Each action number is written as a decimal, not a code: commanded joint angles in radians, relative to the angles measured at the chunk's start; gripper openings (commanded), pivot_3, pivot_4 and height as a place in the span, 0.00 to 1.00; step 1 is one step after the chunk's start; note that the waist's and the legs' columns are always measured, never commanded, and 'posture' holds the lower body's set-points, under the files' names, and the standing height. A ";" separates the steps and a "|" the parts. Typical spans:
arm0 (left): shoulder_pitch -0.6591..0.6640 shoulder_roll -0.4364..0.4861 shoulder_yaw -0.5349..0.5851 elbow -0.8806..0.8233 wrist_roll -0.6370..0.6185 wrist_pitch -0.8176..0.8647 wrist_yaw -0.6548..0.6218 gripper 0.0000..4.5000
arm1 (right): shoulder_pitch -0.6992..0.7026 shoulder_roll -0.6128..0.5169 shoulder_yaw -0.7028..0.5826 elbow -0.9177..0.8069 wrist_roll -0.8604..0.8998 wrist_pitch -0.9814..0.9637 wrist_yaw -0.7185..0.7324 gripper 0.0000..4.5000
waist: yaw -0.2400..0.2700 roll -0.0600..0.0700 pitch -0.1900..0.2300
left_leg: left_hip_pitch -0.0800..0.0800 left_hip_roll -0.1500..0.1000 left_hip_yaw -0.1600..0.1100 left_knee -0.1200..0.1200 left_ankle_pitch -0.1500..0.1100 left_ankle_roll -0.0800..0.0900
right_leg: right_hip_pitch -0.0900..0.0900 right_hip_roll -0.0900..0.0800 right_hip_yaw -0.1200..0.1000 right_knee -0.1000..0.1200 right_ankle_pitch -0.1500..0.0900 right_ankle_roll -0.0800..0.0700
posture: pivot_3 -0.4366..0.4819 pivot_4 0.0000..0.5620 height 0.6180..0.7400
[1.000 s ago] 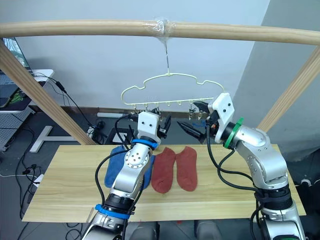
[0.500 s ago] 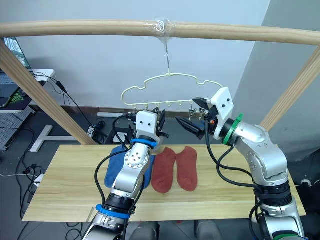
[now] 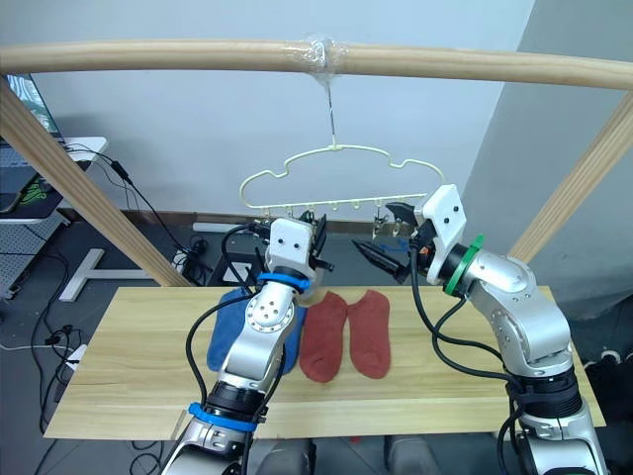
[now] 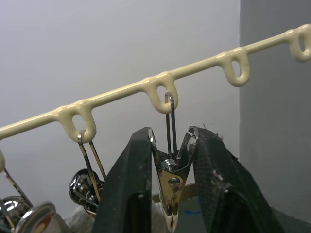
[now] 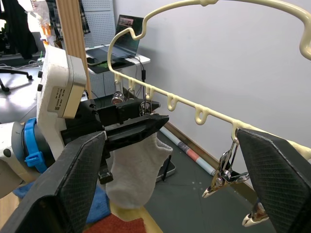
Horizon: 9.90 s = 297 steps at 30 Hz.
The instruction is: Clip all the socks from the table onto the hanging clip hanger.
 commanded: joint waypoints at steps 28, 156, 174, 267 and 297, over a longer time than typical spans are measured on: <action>-0.022 -0.006 0.001 -0.027 0.001 -0.025 -0.006 0.30 | -0.021 -0.007 -0.006 -0.046 0.006 -0.011 -0.020 1.00 | 0.000 0.000 0.000 | 0.000 0.000 0.000 0.000 0.000 0.000 | 0.000 0.000 0.000 0.000 0.000 0.000 | 0.49 0.31 1.00; -0.045 0.257 0.427 -0.255 -1.727 1.011 0.130 0.18 | 0.271 0.075 0.285 0.107 -0.529 -0.781 -0.030 0.00 | -0.017 -0.001 0.001 | 0.010 0.000 0.000 0.002 0.000 -0.001 | 0.011 0.001 0.002 -0.003 -0.002 0.007 | 0.53 0.33 1.00; 0.128 0.485 0.414 -0.450 -2.020 1.017 0.215 0.99 | 0.222 0.116 0.268 0.173 -0.494 -0.740 -0.037 0.00 | -0.016 -0.001 0.006 | 0.009 0.001 0.000 -0.003 0.000 -0.001 | 0.008 0.000 0.003 -0.004 -0.003 0.006 | 0.57 0.34 1.00; 0.101 0.563 0.244 -0.634 -0.768 0.499 -0.590 1.00 | 0.006 0.445 0.098 0.102 -0.418 0.038 -0.594 0.49 | 0.001 0.007 0.012 | -0.007 0.002 0.001 -0.001 0.001 0.000 | -0.014 0.002 0.002 0.013 0.000 -0.003 | 0.60 0.34 1.00; 0.095 0.546 0.248 -0.672 -0.782 0.535 -0.556 1.00 | -0.110 0.544 0.103 0.180 -0.417 -0.001 -0.596 0.49 | 0.001 0.007 0.012 | -0.007 0.002 0.001 -0.001 0.001 0.001 | -0.014 0.002 0.002 0.013 0.000 -0.003 | 0.61 0.35 1.00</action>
